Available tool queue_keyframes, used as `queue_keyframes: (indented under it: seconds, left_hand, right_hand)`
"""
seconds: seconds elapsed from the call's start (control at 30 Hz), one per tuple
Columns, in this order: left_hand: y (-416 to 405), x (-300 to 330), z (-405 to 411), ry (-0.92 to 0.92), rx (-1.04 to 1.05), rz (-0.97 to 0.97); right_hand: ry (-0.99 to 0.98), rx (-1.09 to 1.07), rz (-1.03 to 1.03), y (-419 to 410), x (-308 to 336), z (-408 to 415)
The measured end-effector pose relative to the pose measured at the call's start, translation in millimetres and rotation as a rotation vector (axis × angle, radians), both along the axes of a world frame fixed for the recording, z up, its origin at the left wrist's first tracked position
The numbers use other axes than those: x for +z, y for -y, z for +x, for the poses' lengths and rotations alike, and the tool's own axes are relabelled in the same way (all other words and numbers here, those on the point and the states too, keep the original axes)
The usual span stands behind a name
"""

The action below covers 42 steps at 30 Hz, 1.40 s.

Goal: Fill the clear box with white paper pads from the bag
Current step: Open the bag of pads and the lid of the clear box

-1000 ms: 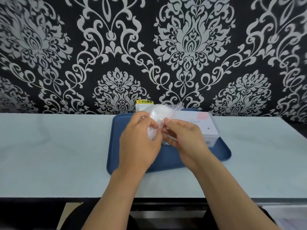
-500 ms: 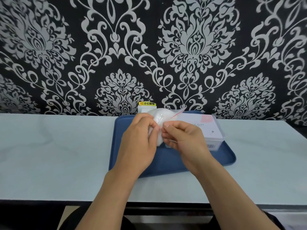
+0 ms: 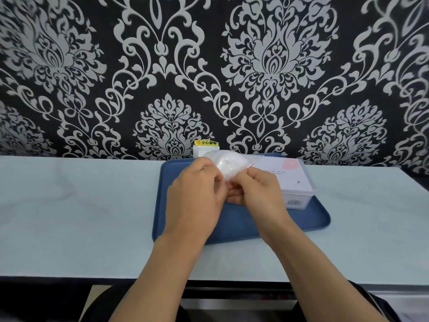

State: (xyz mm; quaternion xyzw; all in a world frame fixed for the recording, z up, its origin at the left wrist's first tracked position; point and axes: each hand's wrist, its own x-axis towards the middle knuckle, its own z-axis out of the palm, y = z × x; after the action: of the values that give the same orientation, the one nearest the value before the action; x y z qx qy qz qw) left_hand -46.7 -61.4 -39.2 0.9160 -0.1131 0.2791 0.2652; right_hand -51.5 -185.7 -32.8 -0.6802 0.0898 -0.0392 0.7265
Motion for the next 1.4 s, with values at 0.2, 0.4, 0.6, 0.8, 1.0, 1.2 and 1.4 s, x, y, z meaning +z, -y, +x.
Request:
queue_keyframes:
  seconds: [0.2, 0.4, 0.6, 0.8, 1.0, 1.2, 1.4]
  left_hand:
    - [-15.1, 3.3, 7.8, 0.182, 0.104, -0.195]
    - [-35.0, 10.5, 18.8, 0.173, 0.223, -0.359]
    - [-27.7, 3.8, 15.1, 0.025, -0.037, -0.371]
    - [-25.2, -14.5, 4.7, -0.284, -0.127, -0.164]
    - [-44.0, -19.4, 27.6, -0.248, 0.031, -0.134]
    - [-49.9, -14.2, 17.6, -0.462, -0.207, -0.024]
    - [15.0, -9.8, -12.1, -0.240, -0.304, -0.254]
  right_hand:
    - [-0.016, -0.064, -0.087, -1.5, -8.5, -2.3]
    - [-0.130, -0.026, -0.159, 1.5, -13.4, -8.2]
    - [0.014, -0.061, -0.345, -4.9, -13.1, -14.4]
    - [-0.020, 0.003, -0.084, -4.8, -5.0, -3.2]
    - [0.153, 0.071, -0.714, 51.0, 7.6, -8.7]
    - [0.040, 0.186, -1.370, 101.7, -4.1, 11.6]
    - [0.194, 0.050, -1.670, 94.1, -8.9, 21.3]
